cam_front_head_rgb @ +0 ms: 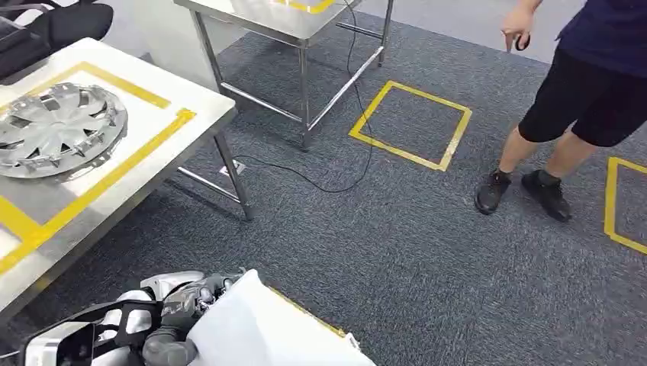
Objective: Take the parts from the cabinet and place them on the table.
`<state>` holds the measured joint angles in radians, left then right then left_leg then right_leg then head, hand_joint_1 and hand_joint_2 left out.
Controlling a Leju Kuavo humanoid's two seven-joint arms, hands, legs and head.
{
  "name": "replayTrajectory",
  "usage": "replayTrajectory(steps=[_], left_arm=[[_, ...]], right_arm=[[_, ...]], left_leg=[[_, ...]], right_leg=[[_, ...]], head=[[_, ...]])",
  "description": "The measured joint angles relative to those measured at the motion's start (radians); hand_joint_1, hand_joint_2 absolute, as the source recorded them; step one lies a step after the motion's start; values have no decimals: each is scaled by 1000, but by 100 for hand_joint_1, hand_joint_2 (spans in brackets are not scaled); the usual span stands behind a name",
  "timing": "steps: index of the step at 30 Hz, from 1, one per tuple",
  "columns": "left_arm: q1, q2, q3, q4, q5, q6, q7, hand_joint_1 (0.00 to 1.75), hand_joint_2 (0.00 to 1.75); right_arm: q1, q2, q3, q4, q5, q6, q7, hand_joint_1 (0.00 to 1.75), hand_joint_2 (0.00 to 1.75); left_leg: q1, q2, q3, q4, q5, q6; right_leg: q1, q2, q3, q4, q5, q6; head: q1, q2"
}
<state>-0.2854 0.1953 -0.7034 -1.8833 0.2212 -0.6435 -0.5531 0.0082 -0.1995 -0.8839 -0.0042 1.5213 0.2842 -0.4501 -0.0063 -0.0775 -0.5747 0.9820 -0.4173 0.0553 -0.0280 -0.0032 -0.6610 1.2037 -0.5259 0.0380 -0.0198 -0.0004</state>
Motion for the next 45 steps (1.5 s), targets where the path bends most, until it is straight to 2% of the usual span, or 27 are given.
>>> replayTrajectory(steps=[1, 2, 3, 7, 10, 12, 13, 14, 16, 17, 18, 22, 23, 24, 25, 28, 29, 31, 33, 34, 37, 38, 39, 40, 41, 43, 45], left_arm=[[0, -2, -2, 0, -6, 8, 6, 175, 0], [0, -3, -3, 0, -11, 14, 7, 175, 0], [0, -5, -4, 0, -14, 21, 9, 175, 0], [-4, -4, -16, 0, -23, 34, 5, 175, 0], [-15, 1, -18, -2, -10, 29, -6, 175, 0], [-15, 2, -19, -1, 13, 9, -15, 175, 0], [-15, 3, -22, -1, 22, 0, -18, 175, 0], [-16, 4, -24, -1, 27, -5, -19, 175, 0], [-20, 3, -30, -1, 28, -5, -20, 175, 0], [-24, 3, -33, -1, 27, -3, -20, 175, 0], [-28, 3, -33, -1, 25, -2, -20, 175, 0], [-31, 2, -33, -2, -1, 19, -15, 175, 0], [-28, 2, -32, -5, -5, 24, -9, 175, 0], [-36, 3, -32, -7, -3, 30, -5, 175, 0], [-41, 0, -32, -7, -3, 32, 5, 175, 0], [-38, 1, -37, -3, 11, 19, 19, 175, 0], [-38, 2, -38, 0, 16, 13, 19, 175, 0], [-39, 5, -41, 6, 27, 4, 19, 175, 0], [-40, 5, -41, 11, 31, 1, 16, 175, 0], [-40, 5, -40, 14, 31, 0, 15, 175, 0], [-38, 8, -39, 19, 31, -3, 14, 175, 0], [-38, 9, -39, 20, 31, -3, 13, 175, 0], [-41, 10, -37, 21, 32, -3, 13, 175, 0], [-43, 11, -37, 22, 32, -3, 13, 175, 0], [-43, 11, -35, 23, 32, -3, 13, 175, 0], [-39, 11, -35, 26, 32, -3, 13, 175, 0], [-39, 13, -35, 30, 32, -3, 13, 175, 0]], right_arm=[[0, 0, 0, 0, -2, 0, 0, 0, 0], [1, 0, 0, 0, -4, 0, 0, 0, 0], [1, 2, 0, 1, -5, 0, 3, 0, 0], [-10, 3, 3, 1, -3, 0, 3, 0, 0], [-12, 5, 9, 1, 0, 2, 1, 0, 0], [-7, 5, 15, 1, 22, 11, 0, 0, 0], [-4, 6, 23, 1, 32, 16, 1, 0, 0], [-4, 6, 33, 1, 40, 19, 4, 0, 0], [-5, 8, 45, 1, 42, 22, 8, 0, 0], [-5, 9, 48, 1, 42, 23, 10, 0, 0], [-4, 11, 50, 2, 42, 23, 12, 0, 0], [-10, 12, 56, 1, 31, 21, 14, 0, 0], [-11, 11, 56, 1, 29, 20, 10, 0, 0], [-10, 12, 56, 1, 25, 19, 8, 0, 0], [-8, 12, 56, 2, 24, 18, 8, 0, 0], [-3, 8, 56, 2, 26, 15, 8, 0, 0], [-4, 8, 56, 2, 26, 14, 8, 0, 0], [-7, 8, 56, 2, 29, 14, 8, 0, 0], [-6, 9, 56, 2, 29, 12, 8, 0, 0], [-5, 9, 56, 2, 27, 11, 8, 0, 0], [-16, 10, 56, 2, 29, 11, 8, 0, 0], [-18, 10, 56, 2, 29, 11, 8, 0, 0], [-17, 9, 56, 2, 29, 11, 8, 0, 0], [-15, 10, 56, 2, 27, 11, 8, 0, 0], [-13, 11, 56, 2, 29, 11, 8, 0, 0], [-8, 11, 56, 2, 29, 11, 8, 0, 0], [-9, 11, 56, 2, 29, 11, 8, 0, 0]], left_leg=[[4, -15, 0, 7, -4, -7], [7, -27, -5, 16, -9, -14], [0, -38, -12, 27, -15, -24], [12, -68, -22, 26, -12, -43], [10, 45, -80, 153, -86, -55], [13, 66, -168, 318, -148, -59], [14, 68, -186, 346, -147, -59], [14, 72, -179, 325, -124, -57], [12, 90, -106, 180, -43, -49], [6, 131, -52, 84, -7, -38], [-8, 184, -32, 40, -17, -33], [-14, 121, -33, 28, -11, -14], [3, 109, -14, 11, 0, -9], [3, 93, -11, 4, 4, -3], [2, 82, -13, 4, 6, 0], [3, 29, -15, 5, 6, 0], [4, 14, -13, 5, 6, 0], [8, -19, -10, 9, 2, -6], [8, -45, -17, 23, -6, -19], [5, -58, -20, 31, -12, -28], [14, -81, -27, 27, -8, -40], [18, -77, -29, 32, -14, -45], [10, -11, -43, 62, -33, -51], [10, 33, -71, 121, -65, -55], [12, 53, -100, 179, -93, -57], [17, 69, -189, 343, -148, -60], [17, 75, -181, 310, -106, -58]], right_leg=[[-8, 15, 46, -101, 42, 15], [-19, 62, 82, -183, 70, 25], [-8, 72, 84, -189, 65, 13], [-3, 29, 91, -192, 71, -22], [-1, 1, 95, -194, 67, -38], [6, -28, 96, -193, 62, -45], [8, -42, 97, -193, 60, -47], [10, -55, 99, -193, 58, -49], [13, -79, 108, -193, 52, -49], [14, -91, 114, -194, 48, -47], [20, -100, 119, -193, 43, -42], [24, -153, 136, -204, 35, -23], [19, -128, 131, -197, 28, -18], [16, -58, 116, -157, 8, -20], [16, -32, 88, -103, -16, -24], [12, -2, -39, 122, -86, -23], [9, -2, -43, 114, -72, -14], [-2, 8, 16, -37, 8, 16], [-17, 78, 77, -191, 67, 31], [-11, 68, 81, -191, 71, 10], [1, 40, 88, -190, 72, -11], [-11, 28, 90, -194, 75, -19], [-7, 17, 93, -194, 72, -28], [-3, 7, 96, -194, 68, -35], [0, -2, 97, -194, 67, -37], [7, -35, 99, -193, 61, -45], [10, -61, 105, -193, 55, -46]], head=[[0, 0], [2, 0], [5, 0], [3, 0], [-10, 0], [-10, 0], [-10, 0], [-10, 0], [-10, 0], [-10, 0], [-9, 0], [-10, 0], [-9, 0], [-5, 0], [-4, 0], [0, 0], [0, 0], [0, 0], [3, 0], [1, 0], [1, 0], [0, 0], [-3, 0], [-13, 0], [-13, 0], [-13, 0], [-13, 0]])
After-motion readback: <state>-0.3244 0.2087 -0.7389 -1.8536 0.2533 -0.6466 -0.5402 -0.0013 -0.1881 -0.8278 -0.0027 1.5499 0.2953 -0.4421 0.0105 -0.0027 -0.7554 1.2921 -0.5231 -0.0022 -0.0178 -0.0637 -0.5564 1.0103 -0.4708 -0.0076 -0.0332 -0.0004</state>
